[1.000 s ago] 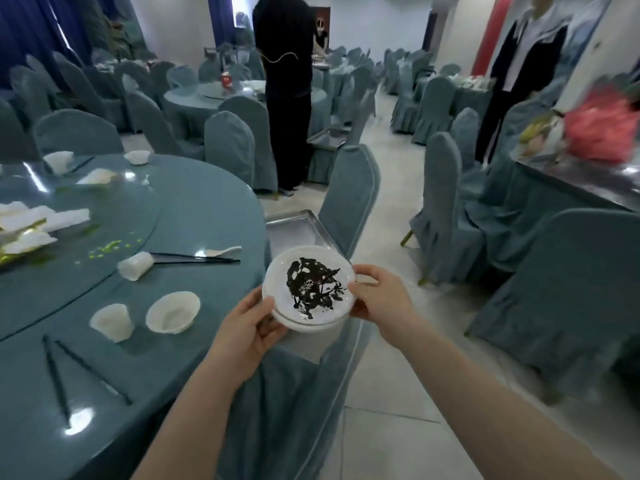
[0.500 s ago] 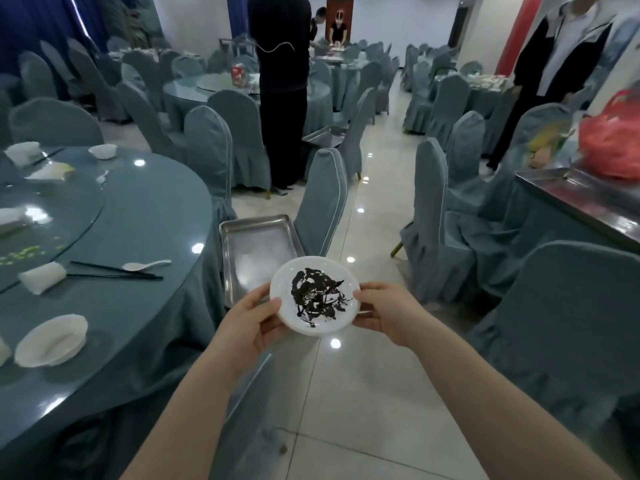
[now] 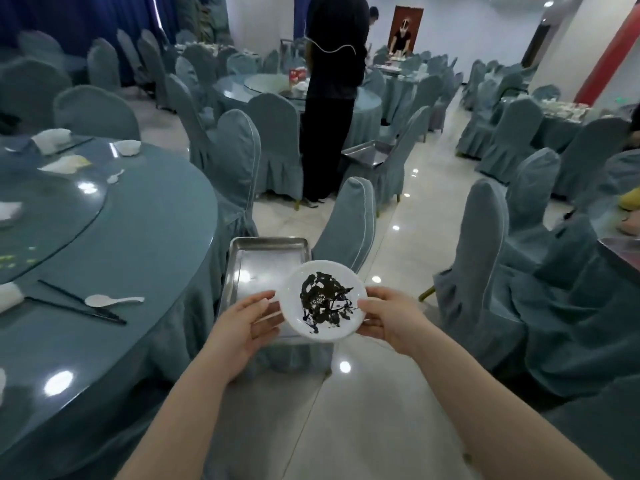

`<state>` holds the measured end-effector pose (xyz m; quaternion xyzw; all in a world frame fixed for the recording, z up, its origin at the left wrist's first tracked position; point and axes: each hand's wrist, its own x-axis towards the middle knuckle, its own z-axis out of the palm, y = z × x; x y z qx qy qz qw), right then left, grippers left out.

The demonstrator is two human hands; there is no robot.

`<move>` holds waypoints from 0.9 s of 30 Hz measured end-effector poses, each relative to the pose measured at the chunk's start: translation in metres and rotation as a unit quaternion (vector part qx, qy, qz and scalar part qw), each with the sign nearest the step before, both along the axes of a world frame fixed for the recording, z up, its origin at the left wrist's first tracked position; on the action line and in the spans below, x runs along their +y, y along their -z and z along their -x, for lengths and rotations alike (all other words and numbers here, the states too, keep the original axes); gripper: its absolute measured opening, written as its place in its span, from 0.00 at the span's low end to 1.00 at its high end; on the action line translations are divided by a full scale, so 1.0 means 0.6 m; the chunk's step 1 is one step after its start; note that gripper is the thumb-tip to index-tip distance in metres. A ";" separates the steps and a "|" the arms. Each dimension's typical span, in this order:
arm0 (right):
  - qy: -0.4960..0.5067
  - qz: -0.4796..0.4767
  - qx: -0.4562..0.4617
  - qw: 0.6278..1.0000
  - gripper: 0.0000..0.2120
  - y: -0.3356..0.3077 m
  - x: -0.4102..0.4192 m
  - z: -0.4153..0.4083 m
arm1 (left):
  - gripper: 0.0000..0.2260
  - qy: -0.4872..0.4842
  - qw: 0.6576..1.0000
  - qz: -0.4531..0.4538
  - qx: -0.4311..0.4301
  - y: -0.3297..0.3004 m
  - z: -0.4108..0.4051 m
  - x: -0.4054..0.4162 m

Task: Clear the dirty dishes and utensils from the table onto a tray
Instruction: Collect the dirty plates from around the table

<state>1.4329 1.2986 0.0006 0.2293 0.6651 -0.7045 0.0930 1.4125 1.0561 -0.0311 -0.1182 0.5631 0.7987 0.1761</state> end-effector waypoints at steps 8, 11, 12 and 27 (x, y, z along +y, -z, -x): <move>-0.103 0.037 -0.016 0.994 0.09 0.050 -0.009 0.259 | 0.09 -0.177 0.984 0.034 -0.004 0.016 0.124 -0.045; -0.139 0.056 -0.036 0.988 0.08 0.072 -0.032 0.349 | 0.09 -0.252 0.967 0.036 -0.012 0.015 0.145 -0.066; -0.155 0.063 -0.042 0.985 0.07 0.079 -0.045 0.376 | 0.09 -0.273 0.961 0.032 -0.013 0.013 0.150 -0.075; -0.225 0.063 -0.131 0.964 0.15 0.195 -0.357 0.645 | 0.06 -0.467 0.883 0.027 -0.042 0.072 0.229 -0.305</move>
